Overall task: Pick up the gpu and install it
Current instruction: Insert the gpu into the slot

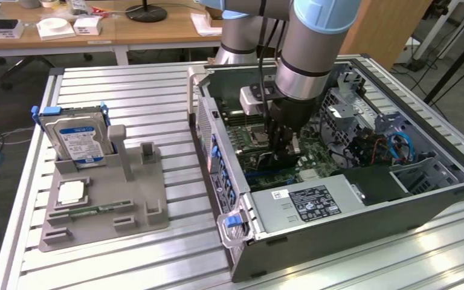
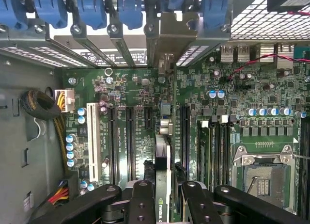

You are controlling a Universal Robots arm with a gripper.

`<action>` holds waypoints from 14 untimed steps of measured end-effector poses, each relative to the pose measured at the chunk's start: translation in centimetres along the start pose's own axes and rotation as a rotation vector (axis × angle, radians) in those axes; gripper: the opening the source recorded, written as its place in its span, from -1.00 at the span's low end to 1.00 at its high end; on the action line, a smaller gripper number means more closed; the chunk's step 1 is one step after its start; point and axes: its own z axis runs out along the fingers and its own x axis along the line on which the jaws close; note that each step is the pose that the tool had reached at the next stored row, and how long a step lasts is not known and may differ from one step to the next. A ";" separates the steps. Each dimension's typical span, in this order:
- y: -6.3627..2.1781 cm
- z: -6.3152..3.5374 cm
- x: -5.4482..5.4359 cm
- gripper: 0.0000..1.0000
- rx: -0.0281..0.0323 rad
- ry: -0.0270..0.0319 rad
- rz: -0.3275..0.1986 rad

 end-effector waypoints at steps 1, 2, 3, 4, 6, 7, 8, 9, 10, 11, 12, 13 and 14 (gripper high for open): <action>0.02 0.00 0.0 -0.47 0.0001 0.0002 0.000; 0.02 0.02 0.0 -0.47 -0.0001 0.0004 0.000; 0.03 0.05 0.0 -0.47 -0.0003 0.0005 0.000; 0.06 0.10 0.0 -0.47 -0.0004 0.0006 0.000; 0.06 0.23 0.0 -0.47 -0.0001 0.0002 0.000; 0.06 0.28 0.0 -0.47 -0.0001 0.0002 0.001; 0.06 0.33 0.0 -0.47 -0.0001 0.0004 0.001; 0.07 0.34 0.0 -0.47 -0.0001 0.0004 0.001; 0.07 0.34 0.0 -0.47 -0.0001 0.0001 0.001; 0.07 0.15 0.0 -0.47 0.0004 -0.0006 0.001; 0.09 0.13 0.0 -0.47 0.0001 0.0000 0.001; 0.10 0.13 0.0 -0.47 0.0000 0.0001 0.001; 0.12 0.17 0.0 -0.47 -0.0001 0.0001 0.001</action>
